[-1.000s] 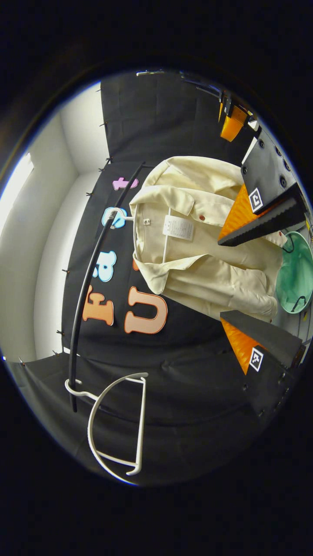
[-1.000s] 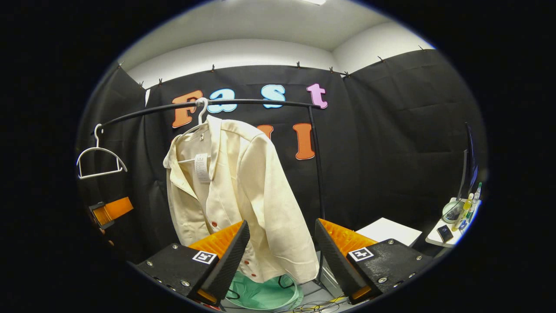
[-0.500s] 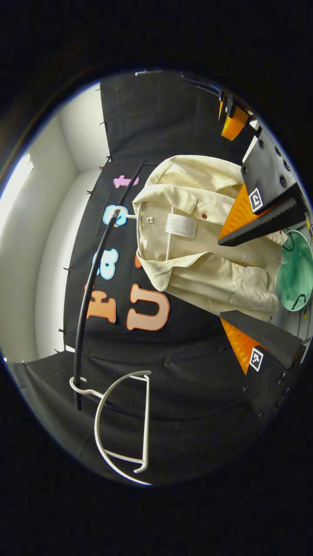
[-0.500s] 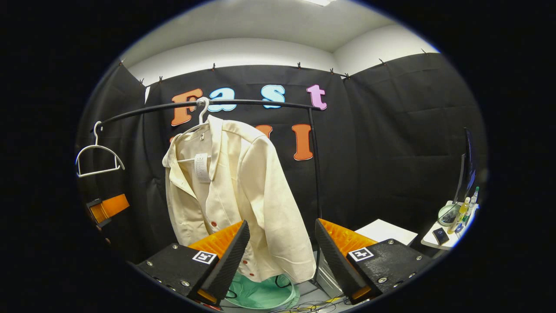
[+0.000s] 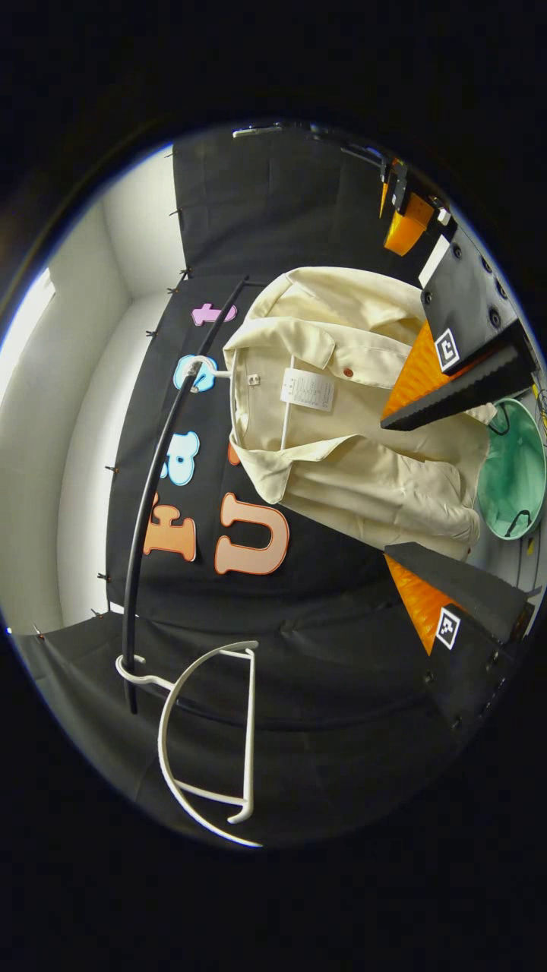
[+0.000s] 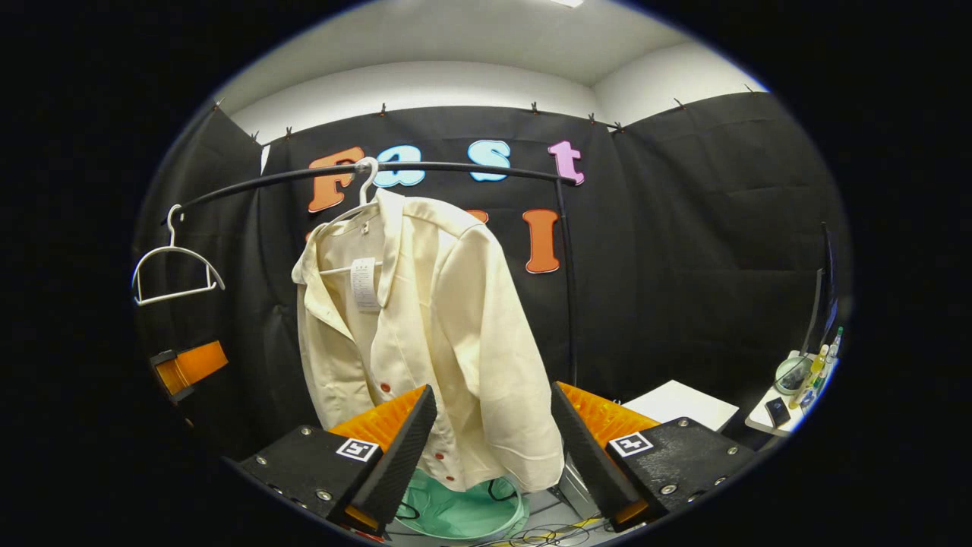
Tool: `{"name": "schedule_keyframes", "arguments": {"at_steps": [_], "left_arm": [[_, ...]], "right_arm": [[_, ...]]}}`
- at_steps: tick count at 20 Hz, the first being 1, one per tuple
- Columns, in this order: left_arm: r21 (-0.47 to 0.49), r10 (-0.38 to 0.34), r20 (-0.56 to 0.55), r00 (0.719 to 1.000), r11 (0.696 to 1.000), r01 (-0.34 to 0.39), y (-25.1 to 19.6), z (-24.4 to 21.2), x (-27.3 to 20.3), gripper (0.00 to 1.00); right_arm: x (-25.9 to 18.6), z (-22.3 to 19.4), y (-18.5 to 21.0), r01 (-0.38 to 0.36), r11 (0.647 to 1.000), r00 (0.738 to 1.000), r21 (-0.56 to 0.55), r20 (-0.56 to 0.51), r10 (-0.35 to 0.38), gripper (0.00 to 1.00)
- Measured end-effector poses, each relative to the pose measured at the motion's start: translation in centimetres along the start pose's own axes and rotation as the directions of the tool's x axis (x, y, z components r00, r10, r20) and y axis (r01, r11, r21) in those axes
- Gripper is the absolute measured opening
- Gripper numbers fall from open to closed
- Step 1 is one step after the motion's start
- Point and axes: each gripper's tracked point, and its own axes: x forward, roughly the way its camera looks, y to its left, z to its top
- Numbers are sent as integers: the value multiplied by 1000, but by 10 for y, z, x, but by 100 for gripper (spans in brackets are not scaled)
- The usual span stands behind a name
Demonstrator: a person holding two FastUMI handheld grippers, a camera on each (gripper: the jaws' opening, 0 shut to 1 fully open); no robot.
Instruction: Grasp the clothes on the hanger with both hands and then place them into the laundry hamper below.
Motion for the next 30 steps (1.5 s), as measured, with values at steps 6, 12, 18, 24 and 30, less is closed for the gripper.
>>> {"name": "schedule_keyframes", "arguments": {"at_steps": [6, 12, 18, 24, 30], "left_arm": [[-9, 22, -16, 1000, 1000, -22, 10, -6, 0, 97], [-14, 67, -28, 997, 998, -67, 24, -8, -2, 97], [-12, 99, -29, 995, 995, -99, 48, -7, 8, 97], [-14, 120, -39, 992, 993, -120, 64, -8, 19, 97], [1, 129, -31, 991, 992, -129, 74, -3, 31, 100]], "right_arm": [[26, 14, 42, -81, 997, 997, -9, 5, 81, 94], [62, 42, 80, -138, 990, 989, -13, 43, 138, 95], [101, 48, 104, -163, 987, 986, -11, 36, 163, 95], [139, 28, 108, -101, 995, 995, -21, -10, 101, 94], [166, 19, 127, -75, 997, 997, -27, -24, 75, 94]]}}
